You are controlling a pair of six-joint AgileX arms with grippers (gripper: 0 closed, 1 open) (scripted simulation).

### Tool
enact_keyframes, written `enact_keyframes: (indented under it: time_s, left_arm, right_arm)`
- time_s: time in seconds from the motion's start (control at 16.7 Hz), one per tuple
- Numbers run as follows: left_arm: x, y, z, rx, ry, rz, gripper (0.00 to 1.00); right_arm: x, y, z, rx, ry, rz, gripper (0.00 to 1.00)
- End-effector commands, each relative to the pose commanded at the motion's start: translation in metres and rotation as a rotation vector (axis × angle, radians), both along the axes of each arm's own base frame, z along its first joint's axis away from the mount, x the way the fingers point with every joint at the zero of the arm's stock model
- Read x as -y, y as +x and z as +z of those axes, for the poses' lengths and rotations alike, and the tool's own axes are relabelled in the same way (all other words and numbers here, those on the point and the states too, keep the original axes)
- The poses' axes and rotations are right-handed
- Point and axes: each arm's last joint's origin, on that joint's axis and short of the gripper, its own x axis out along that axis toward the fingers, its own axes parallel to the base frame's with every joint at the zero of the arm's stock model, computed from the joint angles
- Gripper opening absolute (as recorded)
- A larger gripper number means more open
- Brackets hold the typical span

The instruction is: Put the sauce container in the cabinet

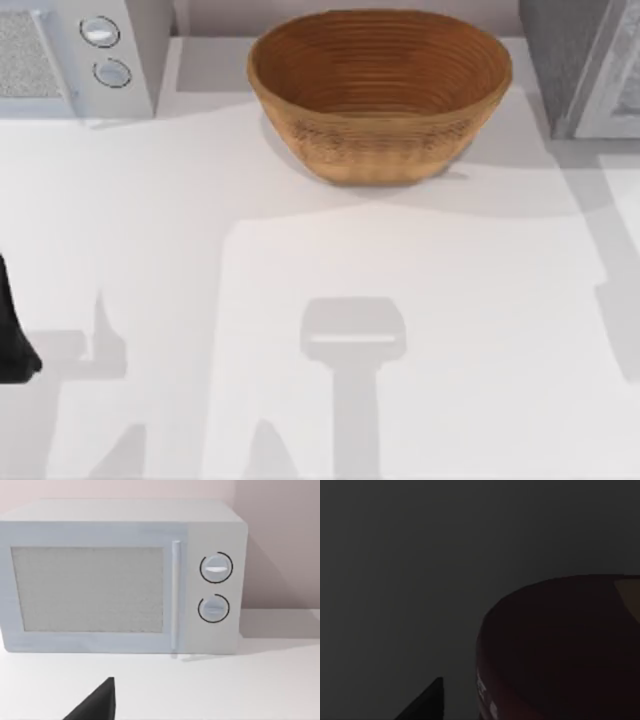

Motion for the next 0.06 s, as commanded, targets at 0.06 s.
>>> enact_keyframes:
  time_s: [0.06]
  left_arm:
    - [0.0000,0.0000,0.0000,0.000,0.000,0.000,1.00]
  right_arm:
    - [0.0000,0.0000,0.0000,0.000,0.000,0.000,1.00]
